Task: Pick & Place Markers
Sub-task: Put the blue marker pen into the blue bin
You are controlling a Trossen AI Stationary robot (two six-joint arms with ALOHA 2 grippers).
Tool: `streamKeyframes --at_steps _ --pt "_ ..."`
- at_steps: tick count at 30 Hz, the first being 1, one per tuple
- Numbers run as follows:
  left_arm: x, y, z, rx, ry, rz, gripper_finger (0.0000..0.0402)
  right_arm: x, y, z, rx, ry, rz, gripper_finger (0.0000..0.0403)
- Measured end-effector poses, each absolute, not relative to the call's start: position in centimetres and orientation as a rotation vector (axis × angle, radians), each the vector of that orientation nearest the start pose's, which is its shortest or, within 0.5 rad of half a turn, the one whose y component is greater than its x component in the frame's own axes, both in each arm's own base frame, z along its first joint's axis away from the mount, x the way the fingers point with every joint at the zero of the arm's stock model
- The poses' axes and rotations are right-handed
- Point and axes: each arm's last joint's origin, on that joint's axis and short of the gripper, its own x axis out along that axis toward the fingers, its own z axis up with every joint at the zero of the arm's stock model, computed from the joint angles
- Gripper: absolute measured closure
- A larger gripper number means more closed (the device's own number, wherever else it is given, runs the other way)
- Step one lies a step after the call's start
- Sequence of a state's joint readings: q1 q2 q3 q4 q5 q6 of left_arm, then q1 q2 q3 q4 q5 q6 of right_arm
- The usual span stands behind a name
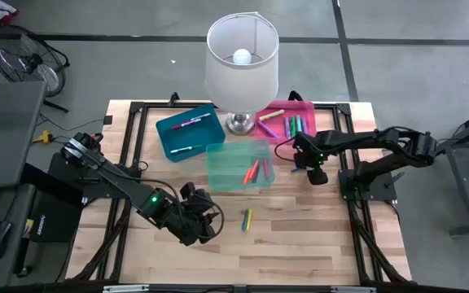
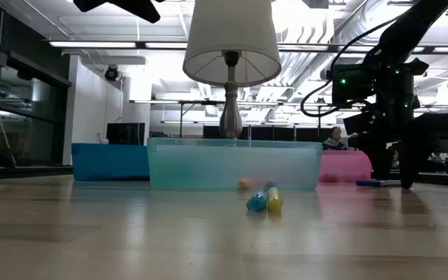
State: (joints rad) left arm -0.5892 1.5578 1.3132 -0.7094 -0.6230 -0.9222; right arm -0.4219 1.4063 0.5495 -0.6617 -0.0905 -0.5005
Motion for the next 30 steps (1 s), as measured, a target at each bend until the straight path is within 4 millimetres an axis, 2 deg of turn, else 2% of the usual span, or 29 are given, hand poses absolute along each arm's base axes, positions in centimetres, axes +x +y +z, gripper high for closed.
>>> streamKeyframes --at_steps 7,20,24,30 --pt "27.6 -16.5 29.2 -0.33 0.688 0.373 0.0257 17.3 -7.3 12.1 -0.077 1.493 0.118 0.0216" --pt "27.6 -16.4 29.1 -0.328 0.69 0.374 0.0257 17.3 -7.3 12.1 -0.11 1.491 0.141 0.0377" --pt "27.6 -16.4 29.1 -0.325 0.693 0.376 0.0257 17.5 -7.1 12.3 -0.115 1.499 0.138 0.0382" --pt "27.6 -16.4 29.1 -0.324 0.694 0.376 0.0257 18.3 -6.8 12.6 -0.039 1.487 0.044 0.0382"
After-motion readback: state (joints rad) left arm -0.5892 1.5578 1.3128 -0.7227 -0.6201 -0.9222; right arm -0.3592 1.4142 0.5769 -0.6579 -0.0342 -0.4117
